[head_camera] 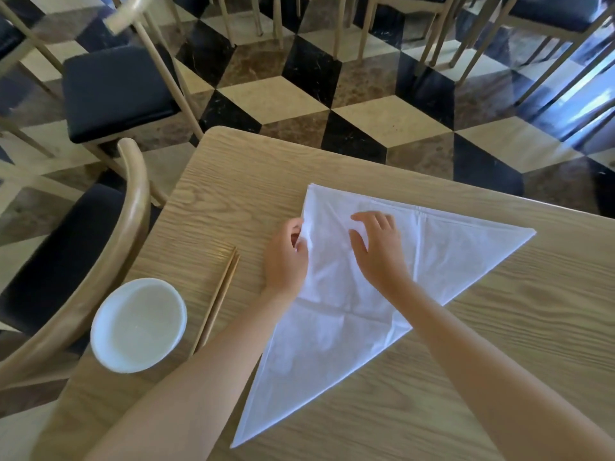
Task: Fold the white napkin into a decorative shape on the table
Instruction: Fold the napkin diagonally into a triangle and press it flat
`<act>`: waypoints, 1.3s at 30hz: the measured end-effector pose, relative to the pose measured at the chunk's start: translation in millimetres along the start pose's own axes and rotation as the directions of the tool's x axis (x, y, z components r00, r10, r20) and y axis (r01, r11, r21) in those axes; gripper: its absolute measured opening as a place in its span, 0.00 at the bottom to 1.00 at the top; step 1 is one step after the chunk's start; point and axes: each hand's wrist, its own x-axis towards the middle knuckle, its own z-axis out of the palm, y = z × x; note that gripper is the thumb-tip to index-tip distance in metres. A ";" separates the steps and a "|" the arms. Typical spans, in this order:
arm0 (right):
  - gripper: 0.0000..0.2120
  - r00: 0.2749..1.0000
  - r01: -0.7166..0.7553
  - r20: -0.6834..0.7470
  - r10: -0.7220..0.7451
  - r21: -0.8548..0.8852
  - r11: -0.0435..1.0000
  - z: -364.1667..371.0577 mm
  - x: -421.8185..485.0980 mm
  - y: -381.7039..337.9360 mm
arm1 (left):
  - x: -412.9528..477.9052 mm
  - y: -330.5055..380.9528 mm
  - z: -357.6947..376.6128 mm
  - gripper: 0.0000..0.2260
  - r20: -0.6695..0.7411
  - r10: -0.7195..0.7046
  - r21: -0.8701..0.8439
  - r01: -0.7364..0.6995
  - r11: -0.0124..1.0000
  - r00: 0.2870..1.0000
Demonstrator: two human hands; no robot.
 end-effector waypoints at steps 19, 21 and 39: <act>0.34 0.985 0.004 0.163 0.046 -0.296 0.955 3.9 -51.2 25.1 | 69.5 28.3 12.4 0.14 0.068 -0.149 0.090 0.142 0.986 0.987; 0.30 0.986 -0.013 0.152 0.062 -0.303 0.953 1.6 -47.9 24.6 | 70.6 27.3 11.8 0.14 0.074 -0.147 0.067 0.143 0.988 0.986; 0.27 0.972 -0.048 0.193 0.132 -0.385 0.922 -4.0 7.7 56.3 | 6.9 2.1 22.7 0.18 0.227 0.433 0.439 -0.489 0.754 0.872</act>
